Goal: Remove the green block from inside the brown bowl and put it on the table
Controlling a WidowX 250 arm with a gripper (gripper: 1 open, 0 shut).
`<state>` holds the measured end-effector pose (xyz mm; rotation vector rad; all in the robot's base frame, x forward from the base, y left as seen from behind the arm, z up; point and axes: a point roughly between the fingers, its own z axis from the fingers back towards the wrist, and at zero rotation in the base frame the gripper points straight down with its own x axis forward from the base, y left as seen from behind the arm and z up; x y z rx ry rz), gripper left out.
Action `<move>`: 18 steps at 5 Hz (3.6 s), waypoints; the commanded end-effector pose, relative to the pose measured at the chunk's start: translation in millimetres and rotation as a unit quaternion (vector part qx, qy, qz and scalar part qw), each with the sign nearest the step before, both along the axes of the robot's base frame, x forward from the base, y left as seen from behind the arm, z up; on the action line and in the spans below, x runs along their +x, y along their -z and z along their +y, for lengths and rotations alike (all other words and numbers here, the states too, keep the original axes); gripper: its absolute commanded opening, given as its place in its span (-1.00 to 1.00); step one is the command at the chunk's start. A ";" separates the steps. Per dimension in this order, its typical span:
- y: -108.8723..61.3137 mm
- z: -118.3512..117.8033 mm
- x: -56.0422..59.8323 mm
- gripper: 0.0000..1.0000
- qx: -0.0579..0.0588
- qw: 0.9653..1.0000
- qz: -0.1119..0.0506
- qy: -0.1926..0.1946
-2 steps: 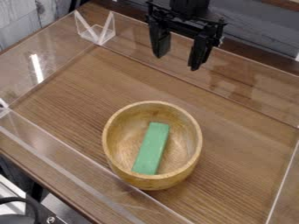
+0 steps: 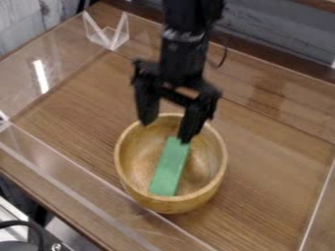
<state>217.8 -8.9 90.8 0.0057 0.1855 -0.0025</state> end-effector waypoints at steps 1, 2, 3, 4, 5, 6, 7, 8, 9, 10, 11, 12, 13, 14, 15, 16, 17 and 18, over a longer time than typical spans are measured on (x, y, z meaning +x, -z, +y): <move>1.5 -4.3 -16.4 1.00 0.002 0.999 -0.038 0.000; 17.4 -7.2 -21.9 1.00 0.000 0.999 -0.047 0.000; 29.0 -9.7 -22.9 1.00 -0.005 0.999 -0.054 0.003; 35.1 -11.5 -22.3 1.00 -0.008 0.998 -0.058 0.003; 38.7 -12.5 -21.2 1.00 -0.011 0.998 -0.061 0.003; 42.5 -13.0 -20.1 1.00 -0.014 0.998 -0.064 0.002; 45.9 -12.8 -19.3 1.00 -0.017 0.998 -0.065 0.001; 49.3 -12.5 -18.7 1.00 -0.019 0.998 -0.066 -0.001; 52.6 -12.3 -18.3 1.00 -0.021 0.998 -0.066 -0.003; 55.1 -12.6 -18.3 -1.00 -0.023 0.998 -0.065 -0.005; 52.6 -13.6 -20.2 -1.00 -0.026 0.998 -0.059 -0.007; 49.1 -14.6 -22.0 -1.00 -0.028 0.998 -0.051 -0.009; 47.2 -15.2 -23.4 -1.00 -0.030 0.998 -0.046 -0.011; 45.8 -15.8 -24.8 -1.00 -0.033 0.999 -0.040 -0.013; 44.2 -16.4 -26.2 -1.00 -0.035 0.999 -0.035 -0.015; 42.2 -17.0 -27.6 -1.00 -0.038 0.999 -0.029 -0.017; 40.2 -17.5 -29.1 -1.00 -0.041 0.999 -0.024 -0.019; 37.6 -18.0 -30.8 -1.00 -0.044 0.999 -0.018 -0.021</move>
